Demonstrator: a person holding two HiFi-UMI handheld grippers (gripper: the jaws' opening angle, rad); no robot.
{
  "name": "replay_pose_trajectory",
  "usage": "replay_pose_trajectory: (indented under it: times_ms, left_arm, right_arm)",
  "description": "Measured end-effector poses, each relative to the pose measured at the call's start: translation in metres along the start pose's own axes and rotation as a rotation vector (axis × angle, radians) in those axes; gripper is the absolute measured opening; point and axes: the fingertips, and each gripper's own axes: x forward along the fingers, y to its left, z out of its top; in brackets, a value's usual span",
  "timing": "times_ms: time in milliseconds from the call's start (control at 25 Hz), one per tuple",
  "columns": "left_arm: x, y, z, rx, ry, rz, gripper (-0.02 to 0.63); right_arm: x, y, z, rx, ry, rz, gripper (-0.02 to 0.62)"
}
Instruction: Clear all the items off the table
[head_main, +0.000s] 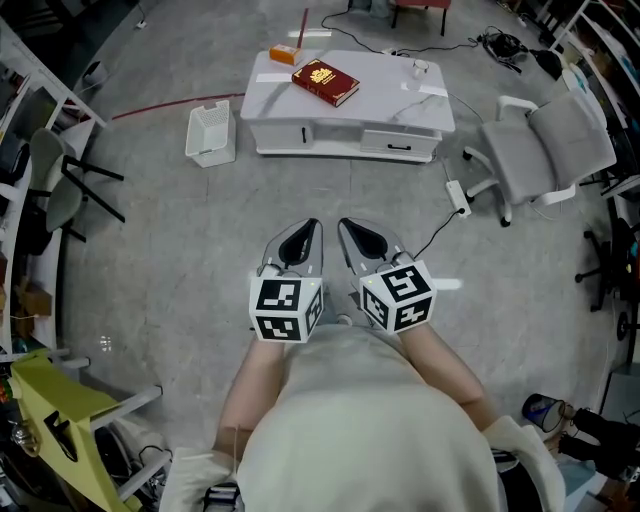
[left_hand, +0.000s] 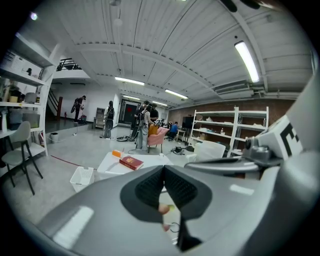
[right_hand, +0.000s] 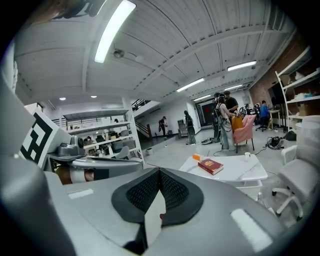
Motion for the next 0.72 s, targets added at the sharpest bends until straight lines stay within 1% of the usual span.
replay_pose_trajectory:
  times_ms: [200,440,720]
  left_arm:
    - [0.021,0.017,0.008,-0.014,-0.001,0.006,0.009]
    - [0.051,0.039,0.02,-0.024,0.001,-0.006,0.009]
    - [0.088,0.071,0.035,-0.045,0.007,-0.005,0.009]
  right_arm:
    - [0.024,-0.01,0.004,0.016,0.014,0.025,-0.002]
    - [0.056,-0.025,0.017,-0.018,0.018,0.017,-0.002]
    - [0.097,-0.043,0.031,0.0,0.019,0.024,-0.002]
